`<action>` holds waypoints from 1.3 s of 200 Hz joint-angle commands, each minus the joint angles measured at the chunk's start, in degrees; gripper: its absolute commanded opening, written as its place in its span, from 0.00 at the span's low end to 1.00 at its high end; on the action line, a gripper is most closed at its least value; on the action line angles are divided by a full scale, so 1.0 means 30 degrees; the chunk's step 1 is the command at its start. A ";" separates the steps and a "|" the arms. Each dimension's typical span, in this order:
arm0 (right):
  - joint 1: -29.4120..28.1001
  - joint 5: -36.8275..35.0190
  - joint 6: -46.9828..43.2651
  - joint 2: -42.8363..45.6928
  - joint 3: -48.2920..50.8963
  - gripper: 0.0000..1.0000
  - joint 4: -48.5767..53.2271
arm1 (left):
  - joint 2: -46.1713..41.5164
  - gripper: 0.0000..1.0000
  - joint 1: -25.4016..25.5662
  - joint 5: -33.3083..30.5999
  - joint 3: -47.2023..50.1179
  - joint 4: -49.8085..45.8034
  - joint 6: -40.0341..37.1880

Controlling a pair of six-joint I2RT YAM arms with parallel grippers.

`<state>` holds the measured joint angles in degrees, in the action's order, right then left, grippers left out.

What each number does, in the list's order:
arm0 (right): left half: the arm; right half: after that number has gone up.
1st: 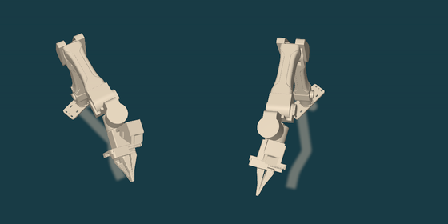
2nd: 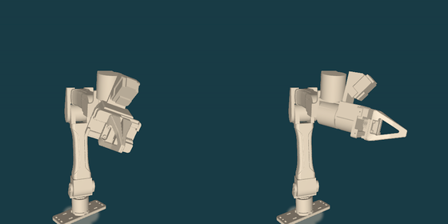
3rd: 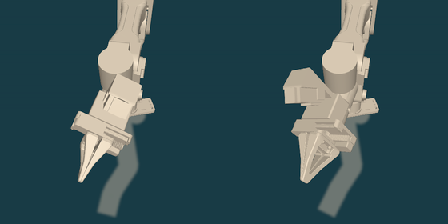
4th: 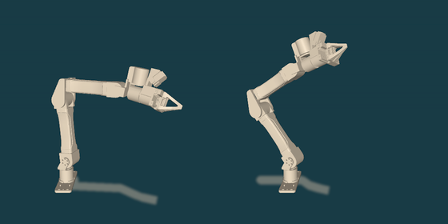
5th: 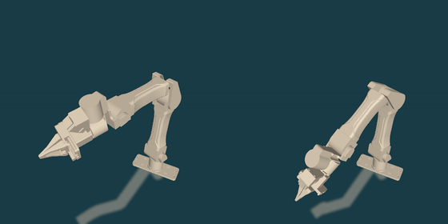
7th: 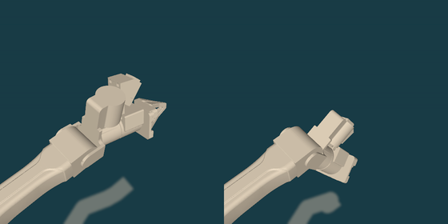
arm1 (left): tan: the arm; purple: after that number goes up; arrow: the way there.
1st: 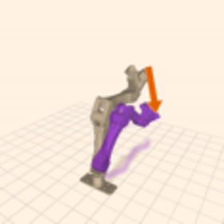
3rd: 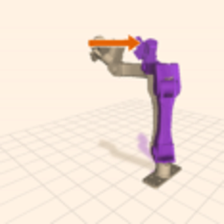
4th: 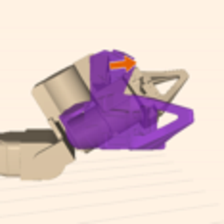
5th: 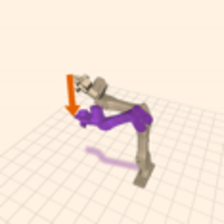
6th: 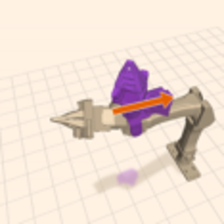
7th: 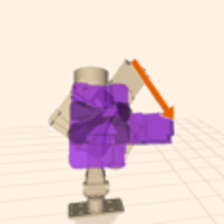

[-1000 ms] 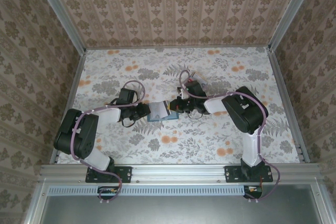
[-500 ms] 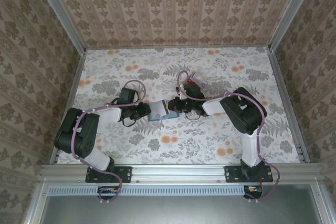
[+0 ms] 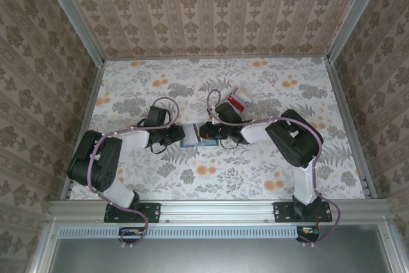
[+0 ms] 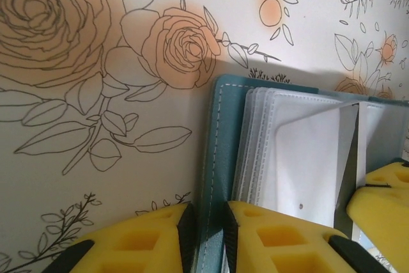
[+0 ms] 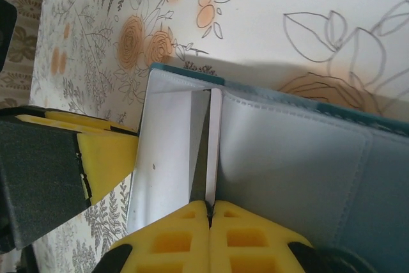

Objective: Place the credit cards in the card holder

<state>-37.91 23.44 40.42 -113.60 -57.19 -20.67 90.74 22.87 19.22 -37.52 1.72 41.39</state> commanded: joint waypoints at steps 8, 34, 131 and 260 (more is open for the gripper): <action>-0.1153 -0.0788 -0.1659 0.0152 -0.0974 0.06 0.2907 | 0.1376 0.26 0.0965 0.0331 -0.0201 0.0574 0.0194; -0.1396 -0.0745 -0.1903 0.0017 -0.1404 0.09 0.3368 | 0.1384 0.26 0.0972 0.0289 -0.0209 0.0572 0.0216; -0.1339 -0.0221 -0.2382 0.2317 -0.0142 0.13 0.4623 | 0.1299 0.26 0.0982 0.0077 -0.0312 0.0197 0.0194; 0.0741 0.2441 0.2689 0.0788 0.1756 0.04 -0.0991 | 0.1072 0.26 0.0960 0.0037 0.0290 0.0535 0.0355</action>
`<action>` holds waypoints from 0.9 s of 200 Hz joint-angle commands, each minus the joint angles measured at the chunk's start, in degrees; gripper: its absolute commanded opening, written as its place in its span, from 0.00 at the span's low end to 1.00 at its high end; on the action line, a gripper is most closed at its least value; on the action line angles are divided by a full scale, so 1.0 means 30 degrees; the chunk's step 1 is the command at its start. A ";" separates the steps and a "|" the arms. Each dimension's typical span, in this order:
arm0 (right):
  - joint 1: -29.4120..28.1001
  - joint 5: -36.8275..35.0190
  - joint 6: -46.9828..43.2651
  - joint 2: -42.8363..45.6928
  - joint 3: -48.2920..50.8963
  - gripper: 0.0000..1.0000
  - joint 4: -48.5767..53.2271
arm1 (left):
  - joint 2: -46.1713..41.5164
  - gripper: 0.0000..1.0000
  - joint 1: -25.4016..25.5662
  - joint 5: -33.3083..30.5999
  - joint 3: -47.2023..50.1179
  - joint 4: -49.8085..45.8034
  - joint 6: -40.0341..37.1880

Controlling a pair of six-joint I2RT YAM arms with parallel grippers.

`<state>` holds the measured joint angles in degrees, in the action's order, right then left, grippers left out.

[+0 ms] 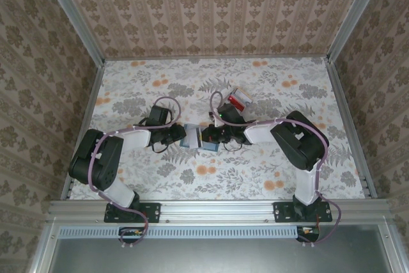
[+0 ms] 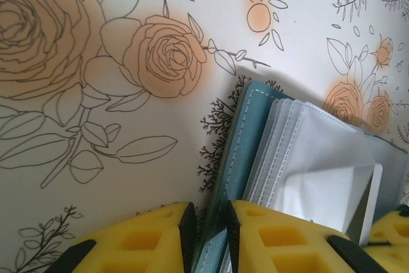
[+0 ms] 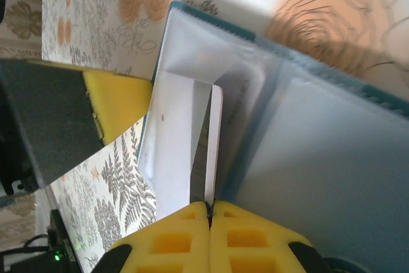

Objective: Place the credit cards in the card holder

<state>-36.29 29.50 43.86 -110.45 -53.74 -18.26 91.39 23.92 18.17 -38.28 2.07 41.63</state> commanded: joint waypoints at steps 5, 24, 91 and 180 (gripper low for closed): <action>0.0232 0.0449 0.1655 -0.0272 0.0703 0.04 -0.1922 | 0.0888 0.25 0.0610 0.0402 0.0569 0.0396 0.0271; 0.0374 0.0460 0.2280 -0.0191 0.1129 0.04 -0.2414 | 0.0889 0.25 0.0610 0.0362 0.0625 0.0397 0.0271; 0.0792 -0.0867 0.4184 0.0854 0.3367 0.02 -0.4370 | 0.1202 0.25 0.0617 0.0504 0.0600 0.0756 0.0417; 0.0668 -0.2446 0.4774 0.0230 0.2841 0.01 -0.5602 | 0.1383 0.25 0.0615 0.0557 0.0458 0.0839 0.0509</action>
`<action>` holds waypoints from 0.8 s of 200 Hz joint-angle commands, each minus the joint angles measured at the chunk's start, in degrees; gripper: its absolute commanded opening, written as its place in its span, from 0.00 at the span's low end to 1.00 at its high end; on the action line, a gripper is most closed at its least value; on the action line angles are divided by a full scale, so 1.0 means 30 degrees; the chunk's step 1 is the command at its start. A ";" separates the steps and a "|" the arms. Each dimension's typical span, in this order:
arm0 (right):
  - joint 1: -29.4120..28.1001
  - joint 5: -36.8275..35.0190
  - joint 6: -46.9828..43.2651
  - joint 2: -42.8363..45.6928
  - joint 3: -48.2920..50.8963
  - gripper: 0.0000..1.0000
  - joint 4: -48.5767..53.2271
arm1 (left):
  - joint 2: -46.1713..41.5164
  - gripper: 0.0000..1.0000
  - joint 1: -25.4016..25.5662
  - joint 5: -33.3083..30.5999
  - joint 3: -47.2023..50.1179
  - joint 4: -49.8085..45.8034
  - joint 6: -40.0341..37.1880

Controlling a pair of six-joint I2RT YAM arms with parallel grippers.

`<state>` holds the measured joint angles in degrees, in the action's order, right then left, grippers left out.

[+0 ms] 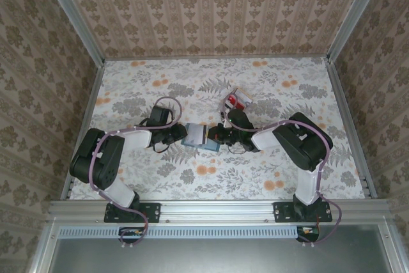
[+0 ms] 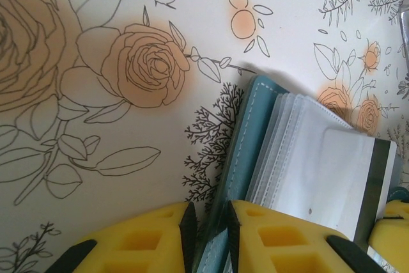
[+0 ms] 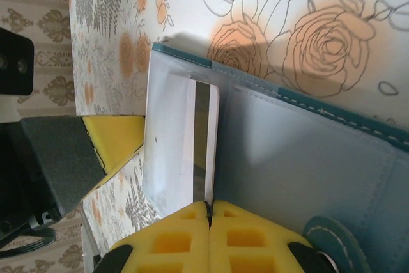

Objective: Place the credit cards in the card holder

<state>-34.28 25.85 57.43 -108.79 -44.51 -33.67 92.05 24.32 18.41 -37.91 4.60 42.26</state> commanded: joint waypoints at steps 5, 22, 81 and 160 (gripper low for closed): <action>-0.0022 -0.1177 0.0279 -0.0467 -0.0312 0.01 -0.0462 | 0.1162 0.25 0.0501 0.0482 0.0333 -0.0009 0.0298; -0.0086 -0.1199 0.0332 -0.0816 -0.0485 0.01 -0.0604 | 0.1164 0.25 0.0480 0.0454 0.0333 0.0019 0.0328; -0.0377 -0.1724 0.0166 -0.1254 -0.0841 0.00 -0.0585 | 0.1546 0.25 0.1076 0.0525 0.0080 0.0092 0.0379; -0.1677 -0.2491 -0.1397 -0.1337 -0.2499 0.01 0.1679 | 0.1882 0.25 0.1357 0.0511 -0.0311 0.0210 0.0477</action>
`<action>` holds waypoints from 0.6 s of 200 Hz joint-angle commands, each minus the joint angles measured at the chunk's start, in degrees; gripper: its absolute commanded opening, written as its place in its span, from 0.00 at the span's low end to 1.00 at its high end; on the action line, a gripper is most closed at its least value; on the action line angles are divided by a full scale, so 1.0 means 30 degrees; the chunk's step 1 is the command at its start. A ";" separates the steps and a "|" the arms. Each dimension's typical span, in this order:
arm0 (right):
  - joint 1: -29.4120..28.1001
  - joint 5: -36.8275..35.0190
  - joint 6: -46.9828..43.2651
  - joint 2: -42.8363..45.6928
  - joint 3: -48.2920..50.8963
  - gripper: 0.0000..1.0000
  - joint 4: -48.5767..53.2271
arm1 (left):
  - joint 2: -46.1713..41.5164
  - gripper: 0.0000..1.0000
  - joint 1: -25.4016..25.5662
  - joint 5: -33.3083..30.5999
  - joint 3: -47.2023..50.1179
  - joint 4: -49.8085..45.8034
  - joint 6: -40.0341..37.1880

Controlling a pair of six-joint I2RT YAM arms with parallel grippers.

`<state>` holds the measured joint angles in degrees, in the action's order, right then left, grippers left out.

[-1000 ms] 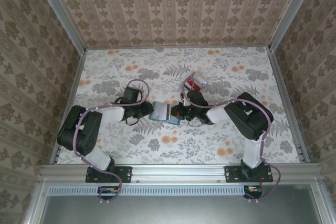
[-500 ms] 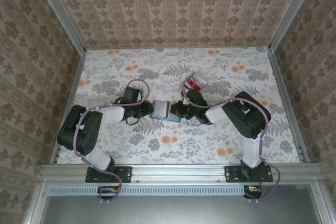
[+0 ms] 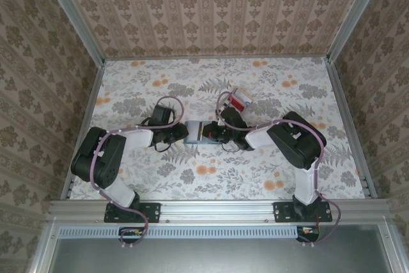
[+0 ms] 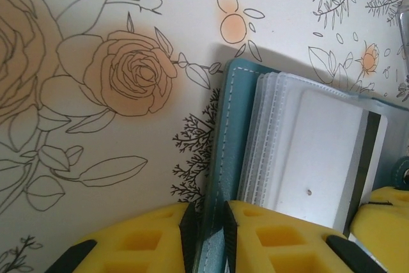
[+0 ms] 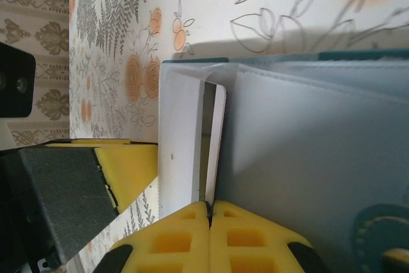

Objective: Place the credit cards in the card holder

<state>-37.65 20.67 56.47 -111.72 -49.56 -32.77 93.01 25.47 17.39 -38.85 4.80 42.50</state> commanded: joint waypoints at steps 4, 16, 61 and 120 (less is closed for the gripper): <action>-0.0593 -0.0747 -0.1166 -0.0431 -0.0931 0.02 0.1470 | 0.1573 0.25 0.0971 0.0855 0.0001 0.0147 0.0396; -0.0692 -0.0714 -0.1269 -0.0606 -0.1114 0.02 0.1637 | 0.1603 0.25 0.1001 0.0869 -0.0030 0.0159 0.0418; -0.0605 -0.0965 -0.2168 0.0173 -0.0911 0.24 0.2797 | 0.1330 0.25 0.0973 0.0654 -0.0092 -0.0291 0.0150; 0.0274 -0.2025 -0.4816 0.2380 -0.0662 0.38 0.6319 | 0.1294 0.25 0.0781 0.0529 -0.0260 -0.0798 -0.0250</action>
<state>-38.37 16.36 46.50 -107.11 -51.92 -20.38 93.32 25.96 16.93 -39.48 4.58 42.46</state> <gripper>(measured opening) 0.376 0.252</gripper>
